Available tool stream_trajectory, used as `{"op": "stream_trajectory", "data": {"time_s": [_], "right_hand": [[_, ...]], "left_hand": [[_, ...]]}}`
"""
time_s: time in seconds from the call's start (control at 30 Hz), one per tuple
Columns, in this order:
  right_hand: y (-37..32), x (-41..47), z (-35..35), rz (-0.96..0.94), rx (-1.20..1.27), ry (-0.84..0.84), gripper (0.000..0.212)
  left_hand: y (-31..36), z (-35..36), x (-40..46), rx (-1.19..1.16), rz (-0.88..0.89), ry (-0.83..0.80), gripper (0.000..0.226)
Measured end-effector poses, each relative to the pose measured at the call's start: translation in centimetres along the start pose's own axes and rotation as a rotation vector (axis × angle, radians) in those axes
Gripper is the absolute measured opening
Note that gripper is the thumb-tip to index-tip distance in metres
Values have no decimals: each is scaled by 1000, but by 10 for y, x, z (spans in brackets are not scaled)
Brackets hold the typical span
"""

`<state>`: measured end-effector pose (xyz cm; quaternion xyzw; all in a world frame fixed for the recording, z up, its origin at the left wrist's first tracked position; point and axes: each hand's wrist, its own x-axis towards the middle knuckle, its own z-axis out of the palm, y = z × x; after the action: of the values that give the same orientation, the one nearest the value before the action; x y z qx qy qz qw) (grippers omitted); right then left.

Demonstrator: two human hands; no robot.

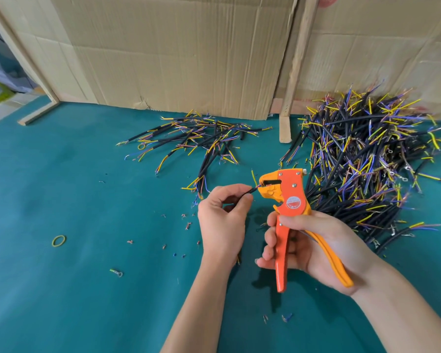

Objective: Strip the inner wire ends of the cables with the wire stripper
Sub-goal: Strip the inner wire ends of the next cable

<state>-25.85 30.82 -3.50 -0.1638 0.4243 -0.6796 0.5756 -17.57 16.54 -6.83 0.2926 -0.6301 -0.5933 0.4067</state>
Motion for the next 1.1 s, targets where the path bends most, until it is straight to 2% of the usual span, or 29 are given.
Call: {"op": "stream_trajectory", "data": {"time_s": [0.4, 0.63, 0.9, 1.0, 1.1], "right_hand": [[-2, -3, 0, 25, -78, 74, 25], [-3, -3, 5, 9, -114, 117, 27], [2, 1, 4, -66, -149, 229, 35], [3, 3, 3, -52, -84, 179, 35], [6, 1, 1, -149, 90, 49, 23]], "left_hand": [[4, 4, -4, 219, 211, 19, 23], [4, 5, -6, 282, 293, 24, 24], [3, 4, -5, 252, 265, 7, 22], [4, 4, -5, 223, 219, 21, 23], [3, 2, -4, 199, 139, 33, 20]]}}
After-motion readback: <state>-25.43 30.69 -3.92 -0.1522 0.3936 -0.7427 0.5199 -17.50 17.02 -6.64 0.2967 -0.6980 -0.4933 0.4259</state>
